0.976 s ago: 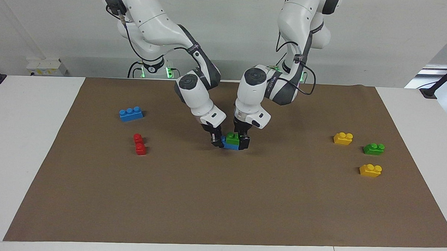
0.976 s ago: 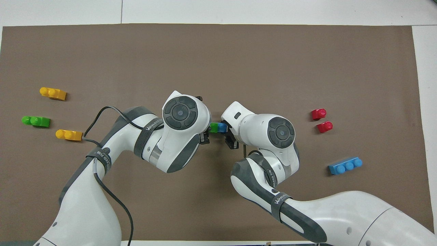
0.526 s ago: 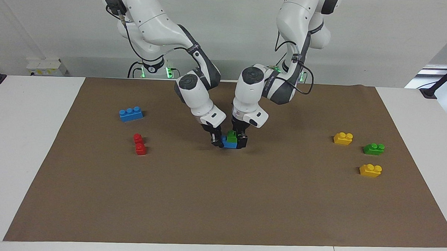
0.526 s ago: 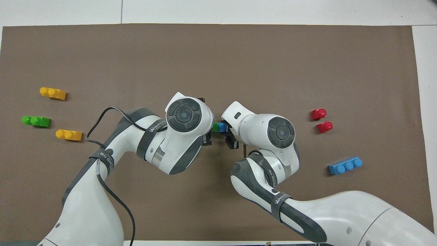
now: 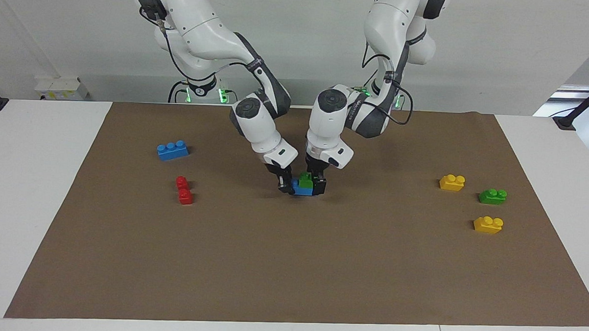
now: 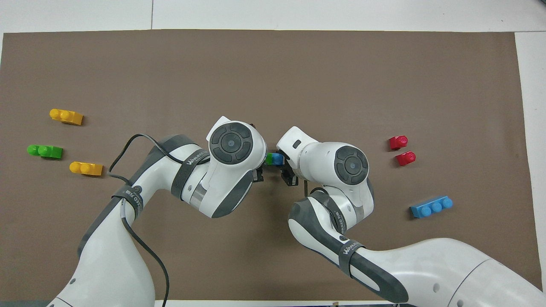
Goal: Remove green block with left arm and hold with right
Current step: 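Grasp the green brick with the left gripper while the right gripper holds blue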
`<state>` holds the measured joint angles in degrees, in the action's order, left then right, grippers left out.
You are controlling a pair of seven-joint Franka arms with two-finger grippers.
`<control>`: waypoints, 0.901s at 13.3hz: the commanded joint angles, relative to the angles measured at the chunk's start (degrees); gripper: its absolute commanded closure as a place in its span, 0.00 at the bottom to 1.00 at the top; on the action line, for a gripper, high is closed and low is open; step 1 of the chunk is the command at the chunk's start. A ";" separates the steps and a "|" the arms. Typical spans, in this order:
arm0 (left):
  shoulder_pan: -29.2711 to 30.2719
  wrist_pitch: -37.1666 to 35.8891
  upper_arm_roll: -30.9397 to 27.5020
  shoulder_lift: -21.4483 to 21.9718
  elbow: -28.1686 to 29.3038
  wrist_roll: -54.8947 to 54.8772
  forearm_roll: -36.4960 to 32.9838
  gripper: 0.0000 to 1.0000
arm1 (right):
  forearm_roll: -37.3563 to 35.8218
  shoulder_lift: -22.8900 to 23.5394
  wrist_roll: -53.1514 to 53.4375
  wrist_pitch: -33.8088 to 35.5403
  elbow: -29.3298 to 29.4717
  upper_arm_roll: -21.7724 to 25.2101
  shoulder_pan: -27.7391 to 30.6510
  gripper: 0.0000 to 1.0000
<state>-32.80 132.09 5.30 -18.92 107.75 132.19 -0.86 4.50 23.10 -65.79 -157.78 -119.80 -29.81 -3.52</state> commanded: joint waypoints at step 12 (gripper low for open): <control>1.07 -1.74 -0.73 5.90 2.12 0.44 -0.99 1.00 | -0.90 0.98 0.48 -0.78 0.71 -0.42 0.62 0.61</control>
<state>-32.56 130.84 5.14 -15.66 108.43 132.04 -0.90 4.50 23.29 -65.77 -158.42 -119.11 -29.64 -3.40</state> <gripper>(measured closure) 0.648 0.599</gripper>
